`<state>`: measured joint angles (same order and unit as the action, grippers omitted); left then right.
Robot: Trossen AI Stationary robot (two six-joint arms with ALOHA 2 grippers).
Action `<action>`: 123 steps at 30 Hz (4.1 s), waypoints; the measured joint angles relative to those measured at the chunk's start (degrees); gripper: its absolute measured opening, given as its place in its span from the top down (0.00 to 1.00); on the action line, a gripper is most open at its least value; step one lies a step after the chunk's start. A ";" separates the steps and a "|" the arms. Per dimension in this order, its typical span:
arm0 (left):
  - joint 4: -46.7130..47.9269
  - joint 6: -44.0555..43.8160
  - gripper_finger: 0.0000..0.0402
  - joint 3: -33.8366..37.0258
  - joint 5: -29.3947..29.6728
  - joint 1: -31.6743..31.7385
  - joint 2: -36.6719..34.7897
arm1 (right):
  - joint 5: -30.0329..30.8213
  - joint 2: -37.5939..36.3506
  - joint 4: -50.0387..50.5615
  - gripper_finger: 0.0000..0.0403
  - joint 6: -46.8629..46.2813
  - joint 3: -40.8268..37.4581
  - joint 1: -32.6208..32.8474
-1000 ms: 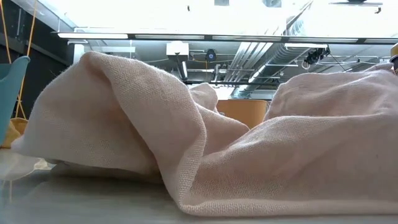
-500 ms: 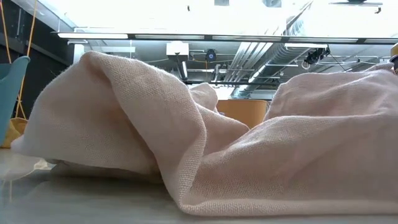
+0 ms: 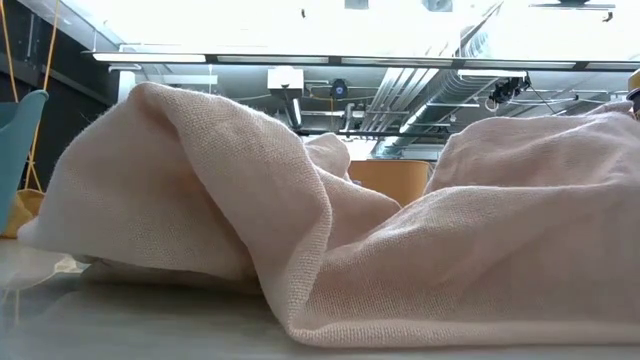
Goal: Sort spices by type
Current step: Put the red seasoning can into the orange bin
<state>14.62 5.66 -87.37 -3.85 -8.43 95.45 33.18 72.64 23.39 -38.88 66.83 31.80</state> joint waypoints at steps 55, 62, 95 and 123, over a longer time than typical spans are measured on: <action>-3.48 -11.18 0.54 -28.11 2.64 -3.87 31.09 | 4.15 -11.33 66.63 0.58 -41.73 14.75 10.98; -18.59 -15.51 0.54 -28.70 2.64 -4.28 37.52 | 7.34 -11.56 66.61 0.59 -42.23 14.75 10.97; -16.10 -4.75 0.54 -28.72 4.40 -1.27 38.58 | -25.11 -8.61 66.54 0.67 -55.31 10.01 11.10; 12.10 -0.93 0.54 -28.61 -4.64 -0.25 26.41 | -63.69 -8.61 48.62 1.00 -48.12 -19.76 20.10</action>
<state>26.72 4.73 -115.98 -8.49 -8.68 121.86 -30.50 64.03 72.01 -87.01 47.07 51.90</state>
